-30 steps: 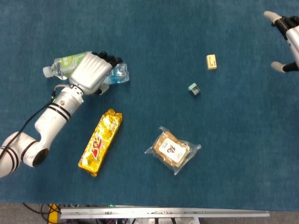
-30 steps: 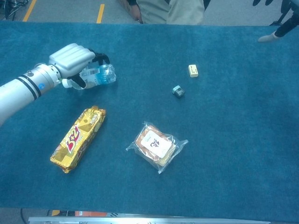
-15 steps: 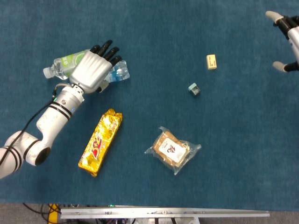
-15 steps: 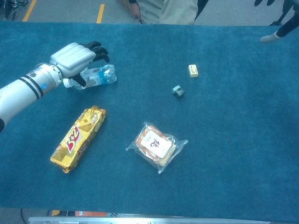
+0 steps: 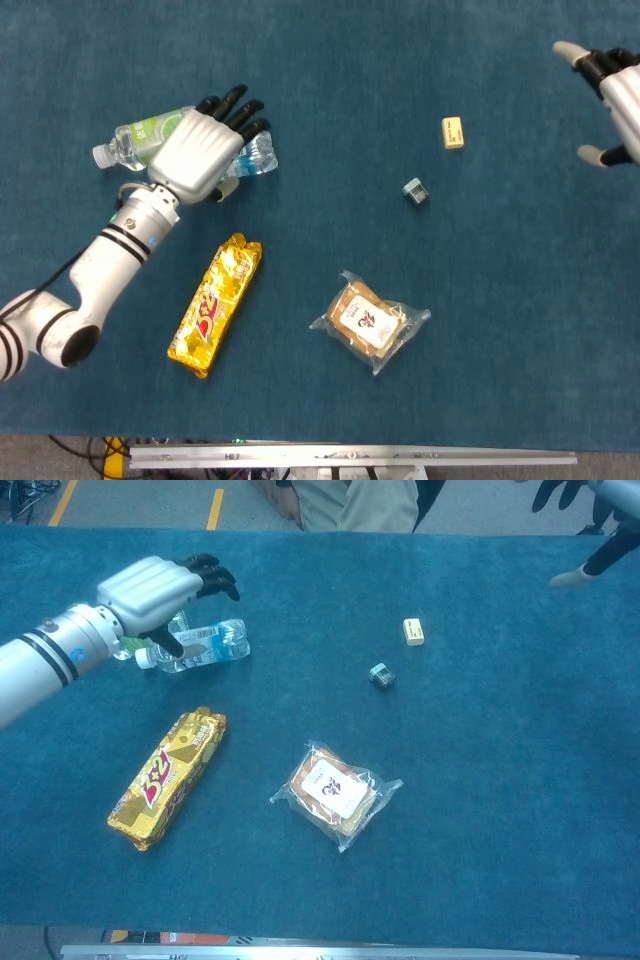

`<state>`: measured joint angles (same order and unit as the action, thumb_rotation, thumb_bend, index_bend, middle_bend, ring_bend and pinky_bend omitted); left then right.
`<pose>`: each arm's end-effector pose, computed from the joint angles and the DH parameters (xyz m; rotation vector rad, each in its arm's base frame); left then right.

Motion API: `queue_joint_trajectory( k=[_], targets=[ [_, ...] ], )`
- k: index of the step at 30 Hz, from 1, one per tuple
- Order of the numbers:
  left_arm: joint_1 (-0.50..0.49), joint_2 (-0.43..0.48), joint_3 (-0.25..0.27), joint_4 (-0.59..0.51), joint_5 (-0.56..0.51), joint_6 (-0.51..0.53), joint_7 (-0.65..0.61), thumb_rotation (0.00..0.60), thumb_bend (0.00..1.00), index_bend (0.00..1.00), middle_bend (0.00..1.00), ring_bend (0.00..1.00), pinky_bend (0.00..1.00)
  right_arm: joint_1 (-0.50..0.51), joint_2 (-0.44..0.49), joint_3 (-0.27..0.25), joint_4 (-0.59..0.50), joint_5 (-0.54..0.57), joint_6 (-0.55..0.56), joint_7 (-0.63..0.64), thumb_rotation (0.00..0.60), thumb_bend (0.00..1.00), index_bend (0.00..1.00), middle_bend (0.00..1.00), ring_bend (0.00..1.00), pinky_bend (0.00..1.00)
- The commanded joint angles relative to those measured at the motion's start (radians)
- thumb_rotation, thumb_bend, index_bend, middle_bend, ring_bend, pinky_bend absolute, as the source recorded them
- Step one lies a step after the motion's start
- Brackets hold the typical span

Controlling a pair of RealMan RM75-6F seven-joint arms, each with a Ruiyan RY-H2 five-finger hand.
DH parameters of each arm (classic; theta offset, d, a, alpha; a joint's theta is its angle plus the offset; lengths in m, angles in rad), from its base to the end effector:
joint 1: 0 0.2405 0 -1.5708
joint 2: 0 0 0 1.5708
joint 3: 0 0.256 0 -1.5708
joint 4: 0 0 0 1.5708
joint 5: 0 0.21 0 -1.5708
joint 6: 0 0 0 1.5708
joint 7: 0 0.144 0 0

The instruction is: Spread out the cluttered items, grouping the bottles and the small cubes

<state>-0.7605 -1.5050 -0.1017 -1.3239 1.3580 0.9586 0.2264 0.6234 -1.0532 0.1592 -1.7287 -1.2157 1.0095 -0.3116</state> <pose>-0.1684 0.3573 -0.0005 -2.0011 -0.6754 -0.8897 -0.1933 -0.3346 0.1327 1.7930 -0.7183 0.7926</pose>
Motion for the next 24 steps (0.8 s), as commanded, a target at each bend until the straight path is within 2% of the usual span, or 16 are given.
queue_joint_trajectory(
  k=[1, 14, 19, 24],
  targets=[
    [0.019, 0.024, -0.018, -0.032, -0.019, 0.032, 0.001, 0.600, 0.26, 0.20, 0.15, 0.04, 0.22, 0.006, -0.001, -0.011, -0.009, -0.018, -0.007, -0.018, 0.600, 0.00, 0.20, 0.35, 0.32, 0.47],
    [0.127, 0.157, -0.047, -0.154, -0.069, 0.165, -0.034, 0.600, 0.26, 0.20, 0.15, 0.05, 0.22, 0.042, -0.068, -0.052, -0.027, -0.038, -0.040, -0.163, 0.600, 0.01, 0.20, 0.36, 0.32, 0.47],
    [0.172, 0.215, -0.033, -0.189, -0.023, 0.223, -0.084, 0.600, 0.26, 0.20, 0.16, 0.05, 0.22, 0.059, -0.115, -0.063, -0.020, -0.042, -0.055, -0.201, 0.600, 0.01, 0.20, 0.36, 0.32, 0.47],
    [0.216, 0.276, 0.002, -0.219, 0.045, 0.271, -0.125, 0.600, 0.26, 0.20, 0.16, 0.05, 0.22, 0.083, -0.165, -0.069, -0.010, -0.024, -0.079, -0.247, 0.600, 0.01, 0.20, 0.36, 0.32, 0.47]
  ],
)
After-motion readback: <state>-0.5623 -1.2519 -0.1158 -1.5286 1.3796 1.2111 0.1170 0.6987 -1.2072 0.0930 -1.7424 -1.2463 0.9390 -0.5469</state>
